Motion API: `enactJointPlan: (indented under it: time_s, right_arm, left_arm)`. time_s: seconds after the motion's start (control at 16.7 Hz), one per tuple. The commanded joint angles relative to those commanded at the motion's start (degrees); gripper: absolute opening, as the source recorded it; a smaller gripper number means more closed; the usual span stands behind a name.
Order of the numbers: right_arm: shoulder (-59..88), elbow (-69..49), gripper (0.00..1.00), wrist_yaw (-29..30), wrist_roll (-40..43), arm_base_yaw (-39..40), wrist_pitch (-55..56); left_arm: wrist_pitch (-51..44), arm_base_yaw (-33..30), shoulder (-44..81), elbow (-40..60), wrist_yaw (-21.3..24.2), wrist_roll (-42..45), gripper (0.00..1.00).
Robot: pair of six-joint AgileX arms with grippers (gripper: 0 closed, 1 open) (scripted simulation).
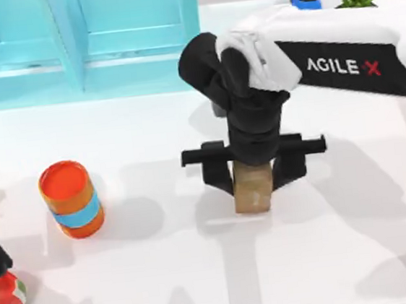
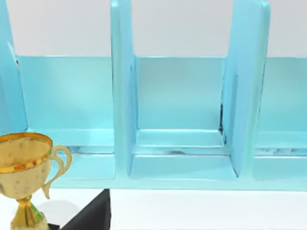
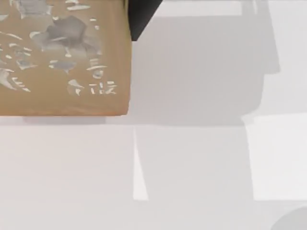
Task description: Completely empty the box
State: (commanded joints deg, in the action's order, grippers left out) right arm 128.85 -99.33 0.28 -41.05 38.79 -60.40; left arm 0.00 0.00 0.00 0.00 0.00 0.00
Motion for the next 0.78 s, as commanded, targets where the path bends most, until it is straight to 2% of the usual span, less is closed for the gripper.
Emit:
enactJointPlan:
  time_s: [0.66,0.78]
  right_arm:
    - [0.0,0.0,0.98,0.0,0.0,0.0,0.0]
    - [0.0,0.0,1.0,0.0,0.0,0.0,0.0]
  left_arm:
    - [0.0,0.0,0.0,0.0,0.0,0.0,1.0]
    - [0.0,0.0,0.0,0.0,0.0,0.0,1.0]
